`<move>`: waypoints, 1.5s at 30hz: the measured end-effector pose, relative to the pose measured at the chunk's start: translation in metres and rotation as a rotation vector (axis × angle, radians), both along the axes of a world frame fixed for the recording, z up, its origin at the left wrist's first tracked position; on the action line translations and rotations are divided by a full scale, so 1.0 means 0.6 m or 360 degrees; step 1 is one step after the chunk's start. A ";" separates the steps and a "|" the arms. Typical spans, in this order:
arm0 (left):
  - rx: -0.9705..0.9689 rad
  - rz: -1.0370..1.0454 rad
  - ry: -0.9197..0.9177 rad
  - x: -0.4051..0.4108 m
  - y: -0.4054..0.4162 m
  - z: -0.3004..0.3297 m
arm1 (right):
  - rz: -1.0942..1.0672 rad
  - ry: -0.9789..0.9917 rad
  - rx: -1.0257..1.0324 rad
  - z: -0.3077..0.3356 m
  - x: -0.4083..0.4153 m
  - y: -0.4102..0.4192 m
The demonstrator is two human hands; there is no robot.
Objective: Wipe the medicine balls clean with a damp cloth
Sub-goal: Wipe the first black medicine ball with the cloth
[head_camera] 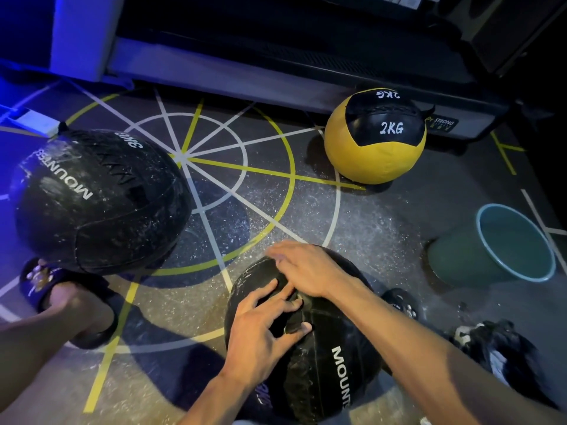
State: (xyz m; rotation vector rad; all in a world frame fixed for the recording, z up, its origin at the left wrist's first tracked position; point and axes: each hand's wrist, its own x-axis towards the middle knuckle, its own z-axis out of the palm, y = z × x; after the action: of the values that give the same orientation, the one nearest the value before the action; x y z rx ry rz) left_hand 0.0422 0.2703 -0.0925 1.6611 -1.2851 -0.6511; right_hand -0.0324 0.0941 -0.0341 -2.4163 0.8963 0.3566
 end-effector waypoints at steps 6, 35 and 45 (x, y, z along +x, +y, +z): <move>-0.0029 0.0008 0.0015 -0.013 -0.003 0.000 | -0.0481 0.0240 0.0077 -0.001 -0.095 -0.089; -0.0127 0.0024 -0.0392 0.011 0.001 0.008 | -0.0799 -0.0057 -0.0102 0.010 -0.204 0.022; -0.0127 0.0020 -0.0495 0.024 -0.044 0.066 | -0.1341 -0.0430 0.0340 -0.008 -0.210 0.042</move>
State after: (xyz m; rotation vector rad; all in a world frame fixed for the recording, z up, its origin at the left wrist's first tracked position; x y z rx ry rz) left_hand 0.0565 0.2437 -0.0527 1.7497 -1.4970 -0.3362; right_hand -0.1583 0.1191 -0.0390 -1.6440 1.5327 -0.1803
